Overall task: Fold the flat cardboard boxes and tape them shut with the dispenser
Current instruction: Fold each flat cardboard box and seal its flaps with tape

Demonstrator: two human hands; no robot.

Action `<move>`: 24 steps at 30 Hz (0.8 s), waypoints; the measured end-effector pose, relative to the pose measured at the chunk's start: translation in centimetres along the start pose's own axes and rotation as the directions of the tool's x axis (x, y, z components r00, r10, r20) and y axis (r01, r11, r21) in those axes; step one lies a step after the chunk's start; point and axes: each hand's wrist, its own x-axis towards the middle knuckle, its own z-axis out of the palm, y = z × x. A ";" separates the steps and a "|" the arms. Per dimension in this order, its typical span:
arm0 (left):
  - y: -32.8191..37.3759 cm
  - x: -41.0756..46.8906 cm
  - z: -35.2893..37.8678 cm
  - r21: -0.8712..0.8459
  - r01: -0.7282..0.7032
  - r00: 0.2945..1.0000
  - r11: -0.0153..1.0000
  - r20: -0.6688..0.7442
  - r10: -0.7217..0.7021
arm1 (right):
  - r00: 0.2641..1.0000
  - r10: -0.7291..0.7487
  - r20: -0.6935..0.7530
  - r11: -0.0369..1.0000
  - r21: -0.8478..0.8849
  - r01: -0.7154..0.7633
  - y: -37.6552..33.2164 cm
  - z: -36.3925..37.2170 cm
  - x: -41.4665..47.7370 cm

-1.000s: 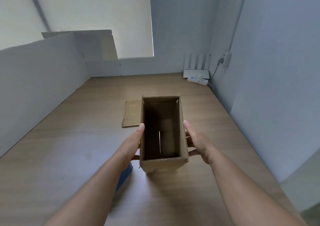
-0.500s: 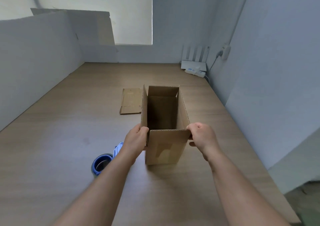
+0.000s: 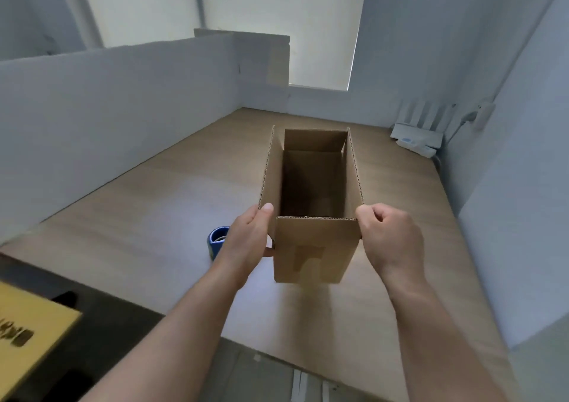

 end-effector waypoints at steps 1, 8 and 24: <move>-0.1 -1.5 0.0 -0.027 -0.007 0.999 1.000 -0.043 0.006 | 0.999 -0.039 0.000 0.999 0.005 0.039 -0.1 -0.4 -0.8; -1.9 -10.5 -2.9 -0.011 0.022 0.952 1.000 -0.307 -0.024 | 0.963 -0.235 0.130 0.956 0.211 0.205 -2.2 -0.3 -6.7; -5.3 -19.9 -15.9 -0.083 0.063 0.658 0.995 -0.745 -0.104 | 0.697 -0.512 0.501 0.838 0.470 0.277 -13.2 10.7 -15.2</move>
